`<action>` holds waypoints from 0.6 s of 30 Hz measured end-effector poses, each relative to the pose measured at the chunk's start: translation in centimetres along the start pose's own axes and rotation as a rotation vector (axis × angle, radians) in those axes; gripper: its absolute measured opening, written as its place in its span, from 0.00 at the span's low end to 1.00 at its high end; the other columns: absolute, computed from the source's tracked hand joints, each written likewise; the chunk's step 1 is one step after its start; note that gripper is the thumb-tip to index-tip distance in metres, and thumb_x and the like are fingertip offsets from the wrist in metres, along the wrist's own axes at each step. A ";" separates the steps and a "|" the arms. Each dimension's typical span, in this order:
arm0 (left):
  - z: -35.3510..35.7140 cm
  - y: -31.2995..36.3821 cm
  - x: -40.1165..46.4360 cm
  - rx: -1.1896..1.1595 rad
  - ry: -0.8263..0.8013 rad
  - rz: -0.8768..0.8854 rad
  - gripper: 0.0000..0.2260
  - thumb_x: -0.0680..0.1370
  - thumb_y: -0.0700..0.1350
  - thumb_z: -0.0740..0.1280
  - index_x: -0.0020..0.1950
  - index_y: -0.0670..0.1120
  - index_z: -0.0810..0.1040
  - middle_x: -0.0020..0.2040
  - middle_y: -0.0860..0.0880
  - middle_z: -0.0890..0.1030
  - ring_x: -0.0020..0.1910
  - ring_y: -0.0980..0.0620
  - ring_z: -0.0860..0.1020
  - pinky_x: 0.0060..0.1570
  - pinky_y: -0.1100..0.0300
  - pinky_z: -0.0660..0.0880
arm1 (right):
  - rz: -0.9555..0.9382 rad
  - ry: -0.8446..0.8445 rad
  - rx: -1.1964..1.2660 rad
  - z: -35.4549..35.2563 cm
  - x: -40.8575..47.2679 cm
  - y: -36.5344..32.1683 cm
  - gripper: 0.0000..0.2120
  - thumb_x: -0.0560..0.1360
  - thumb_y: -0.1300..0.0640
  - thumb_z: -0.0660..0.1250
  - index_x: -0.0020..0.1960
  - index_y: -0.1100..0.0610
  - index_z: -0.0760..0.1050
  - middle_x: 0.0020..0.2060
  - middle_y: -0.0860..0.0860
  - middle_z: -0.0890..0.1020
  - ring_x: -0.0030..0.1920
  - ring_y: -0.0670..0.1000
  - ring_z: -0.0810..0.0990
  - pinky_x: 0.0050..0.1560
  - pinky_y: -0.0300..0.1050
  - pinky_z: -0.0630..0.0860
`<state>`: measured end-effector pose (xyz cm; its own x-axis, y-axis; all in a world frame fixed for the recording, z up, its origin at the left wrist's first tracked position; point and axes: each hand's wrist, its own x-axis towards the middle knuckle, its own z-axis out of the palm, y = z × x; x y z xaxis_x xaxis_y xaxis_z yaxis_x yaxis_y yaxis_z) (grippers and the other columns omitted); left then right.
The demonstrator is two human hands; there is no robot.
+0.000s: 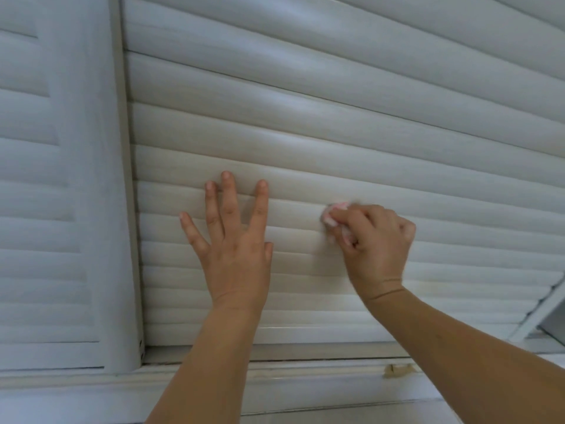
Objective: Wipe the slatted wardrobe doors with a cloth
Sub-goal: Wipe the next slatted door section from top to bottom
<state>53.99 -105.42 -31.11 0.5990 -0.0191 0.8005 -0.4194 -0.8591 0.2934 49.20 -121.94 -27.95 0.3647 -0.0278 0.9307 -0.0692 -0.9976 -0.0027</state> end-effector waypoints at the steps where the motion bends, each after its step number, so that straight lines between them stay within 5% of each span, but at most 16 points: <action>1: 0.0 -0.1 0.0 0.005 0.003 0.006 0.47 0.61 0.46 0.79 0.74 0.53 0.56 0.75 0.42 0.52 0.74 0.41 0.50 0.66 0.33 0.46 | -0.058 0.011 0.034 0.4 0.3 -1.5 0.08 0.67 0.50 0.65 0.43 0.46 0.82 0.41 0.46 0.81 0.43 0.51 0.75 0.44 0.43 0.56; 8: 0.2 -1.0 -0.3 0.040 0.022 0.038 0.47 0.62 0.43 0.78 0.75 0.52 0.56 0.75 0.42 0.53 0.74 0.43 0.50 0.66 0.33 0.46 | -0.323 0.015 0.013 1.3 0.8 -2.9 0.04 0.69 0.52 0.70 0.43 0.45 0.82 0.42 0.45 0.82 0.44 0.51 0.73 0.44 0.45 0.59; 13: 0.1 -1.2 -0.4 0.064 0.004 0.035 0.47 0.62 0.44 0.78 0.75 0.53 0.57 0.76 0.43 0.52 0.74 0.39 0.51 0.66 0.32 0.46 | -0.068 -0.127 -0.069 -0.6 -2.4 3.3 0.12 0.63 0.59 0.80 0.41 0.46 0.82 0.39 0.49 0.79 0.42 0.53 0.72 0.44 0.42 0.53; 18: 0.2 -1.6 -0.5 0.073 0.009 0.040 0.47 0.62 0.43 0.78 0.75 0.52 0.55 0.76 0.43 0.53 0.74 0.41 0.52 0.66 0.34 0.47 | -0.006 -0.097 0.024 0.7 -2.0 -0.3 0.10 0.63 0.58 0.79 0.40 0.46 0.82 0.38 0.48 0.79 0.40 0.54 0.76 0.45 0.41 0.52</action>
<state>54.50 -104.12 -32.13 0.5763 -0.0494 0.8157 -0.3920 -0.8925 0.2229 49.15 -121.65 -30.11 0.4534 -0.0268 0.8909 -0.0448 -0.9990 -0.0072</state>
